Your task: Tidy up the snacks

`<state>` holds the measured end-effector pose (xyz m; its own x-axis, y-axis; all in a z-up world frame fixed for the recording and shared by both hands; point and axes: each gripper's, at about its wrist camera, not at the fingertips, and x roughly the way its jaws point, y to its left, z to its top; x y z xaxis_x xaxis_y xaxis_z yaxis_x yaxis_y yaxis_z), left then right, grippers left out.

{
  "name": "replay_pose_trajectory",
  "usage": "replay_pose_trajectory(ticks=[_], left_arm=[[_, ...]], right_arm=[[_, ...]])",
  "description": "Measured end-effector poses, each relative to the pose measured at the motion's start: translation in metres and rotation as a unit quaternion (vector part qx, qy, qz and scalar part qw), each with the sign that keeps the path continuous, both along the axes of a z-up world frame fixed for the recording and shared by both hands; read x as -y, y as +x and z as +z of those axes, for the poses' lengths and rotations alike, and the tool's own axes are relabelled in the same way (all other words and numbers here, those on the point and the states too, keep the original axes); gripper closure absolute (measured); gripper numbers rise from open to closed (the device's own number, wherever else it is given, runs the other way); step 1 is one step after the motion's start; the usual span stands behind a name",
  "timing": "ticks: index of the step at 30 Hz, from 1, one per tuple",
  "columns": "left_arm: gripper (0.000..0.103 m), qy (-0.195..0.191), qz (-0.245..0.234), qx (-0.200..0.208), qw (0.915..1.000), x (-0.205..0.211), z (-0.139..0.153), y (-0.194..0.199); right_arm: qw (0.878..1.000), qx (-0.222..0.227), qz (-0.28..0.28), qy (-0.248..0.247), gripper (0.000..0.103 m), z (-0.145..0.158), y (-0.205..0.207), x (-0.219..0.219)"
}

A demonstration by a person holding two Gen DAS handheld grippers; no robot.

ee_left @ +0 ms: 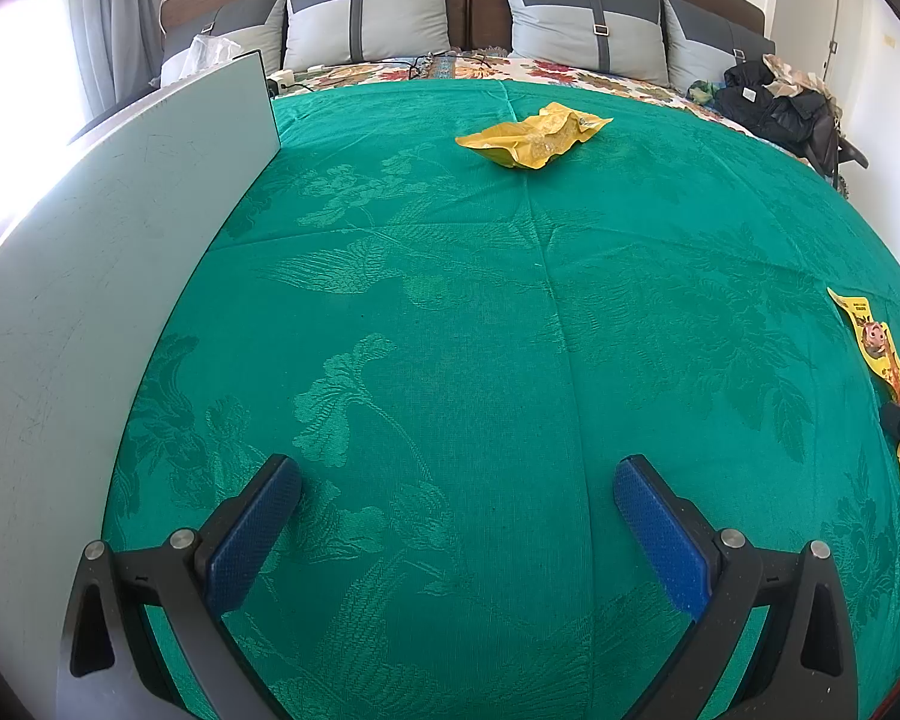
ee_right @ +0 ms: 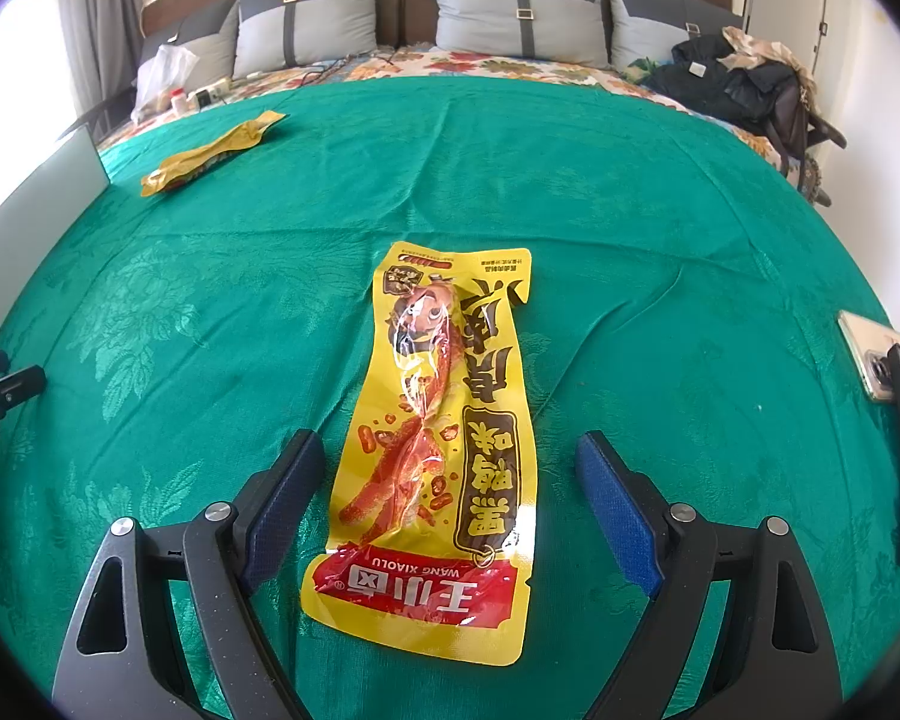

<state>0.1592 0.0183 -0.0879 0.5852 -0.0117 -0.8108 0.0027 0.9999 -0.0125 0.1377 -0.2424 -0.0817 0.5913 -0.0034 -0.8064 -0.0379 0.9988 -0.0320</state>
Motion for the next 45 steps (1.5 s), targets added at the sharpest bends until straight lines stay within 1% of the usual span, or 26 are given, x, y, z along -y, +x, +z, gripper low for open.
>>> replay_pose_trajectory(ticks=[4,5,6,7,9,10,11,14,15,17,19,21,23,25,27,29,30,31,33,35,37,41,43,45], left_arm=[[0.0,0.0,0.001,-0.001,1.0,-0.001,0.0,0.001],[0.0,0.001,-0.003,-0.008,1.0,0.001,0.001,0.004],[0.0,0.002,-0.015,-0.023,0.9996,0.002,0.002,0.01],[0.0,0.003,-0.036,-0.048,0.9982,0.003,0.003,0.02],[0.0,0.012,-0.071,-0.105,0.9918,0.01,0.007,0.05],[0.004,0.019,-0.08,-0.116,0.9898,0.013,0.013,0.066],[0.007,0.027,-0.088,-0.109,0.9898,0.017,0.023,0.08],[0.007,0.05,-0.111,-0.062,0.9906,0.033,0.058,0.124],[0.007,0.057,-0.118,-0.055,0.9898,0.039,0.064,0.14],[0.007,0.077,-0.126,-0.058,0.9874,0.051,0.067,0.174],[0.007,0.092,-0.124,-0.071,0.9855,0.06,0.061,0.206],[0.007,0.092,-0.103,-0.092,0.9861,0.059,0.05,0.234],[0.007,0.076,-0.072,-0.109,0.9886,0.054,0.038,0.256],[0.006,0.058,-0.048,-0.118,0.9902,0.048,0.026,0.269],[0.006,0.034,-0.041,-0.127,0.9904,0.044,0.016,0.276],[0.006,0.012,-0.039,-0.13,0.9906,0.04,0.01,0.277],[0.012,-0.002,-0.043,-0.129,0.9907,0.039,0.009,0.276],[0.026,-0.013,-0.051,-0.121,0.9913,0.038,0.01,0.273],[0.054,0.007,-0.066,-0.101,0.9927,0.044,0.015,0.262],[0.072,0.008,-0.08,-0.099,0.9918,0.046,0.018,0.25],[0.074,0.01,-0.082,-0.097,0.9918,0.046,0.022,0.235],[0.077,-0.02,-0.074,-0.1,0.992,0.039,0.027,0.188],[0.077,-0.034,-0.071,-0.104,0.9915,0.036,0.03,0.156],[0.077,-0.056,-0.07,-0.11,0.9899,0.034,0.031,0.117]], right_arm=[[1.0,0.0,0.0,0.0,0.015,0.0,0.0,0.0],[1.0,0.0,0.0,0.0,0.015,0.0,0.0,-0.001],[1.0,0.0,0.0,0.0,0.015,0.0,0.0,0.0],[1.0,0.0,0.0,0.0,0.015,0.0,0.0,-0.001],[1.0,0.0,0.0,0.0,0.015,0.0,0.0,0.0],[1.0,0.0,0.0,0.0,0.015,0.0,0.0,-0.001],[1.0,0.0,0.001,0.001,0.014,0.0,0.0,-0.001],[1.0,0.0,0.002,0.001,0.014,-0.001,0.0,0.0],[1.0,0.0,0.002,0.002,0.014,-0.001,0.0,0.0],[1.0,0.0,0.002,0.001,0.014,-0.001,0.0,0.0],[1.0,0.0,0.002,0.001,0.014,-0.001,0.0,0.0],[1.0,0.0,0.002,0.001,0.013,-0.001,0.0,-0.001],[1.0,0.0,0.002,0.001,0.013,-0.001,0.0,-0.001],[1.0,0.0,0.002,0.001,0.013,-0.001,0.0,-0.001],[1.0,-0.001,0.003,0.001,0.012,-0.002,0.001,-0.001],[1.0,-0.002,0.004,0.001,0.011,-0.003,0.002,-0.002],[1.0,-0.002,0.004,0.001,0.011,-0.003,0.002,-0.002],[1.0,-0.002,0.004,0.001,0.011,-0.003,0.002,-0.003],[1.0,-0.002,0.004,0.001,0.011,-0.003,0.002,-0.003],[1.0,-0.002,0.005,0.001,0.01,-0.003,0.003,-0.004],[1.0,-0.002,0.005,0.001,0.01,-0.004,0.004,-0.004],[1.0,-0.002,0.005,0.001,0.01,-0.004,0.004,-0.004],[1.0,-0.002,0.005,0.001,0.01,-0.004,0.004,-0.004],[1.0,-0.002,0.005,0.001,0.01,-0.004,0.004,-0.004]])
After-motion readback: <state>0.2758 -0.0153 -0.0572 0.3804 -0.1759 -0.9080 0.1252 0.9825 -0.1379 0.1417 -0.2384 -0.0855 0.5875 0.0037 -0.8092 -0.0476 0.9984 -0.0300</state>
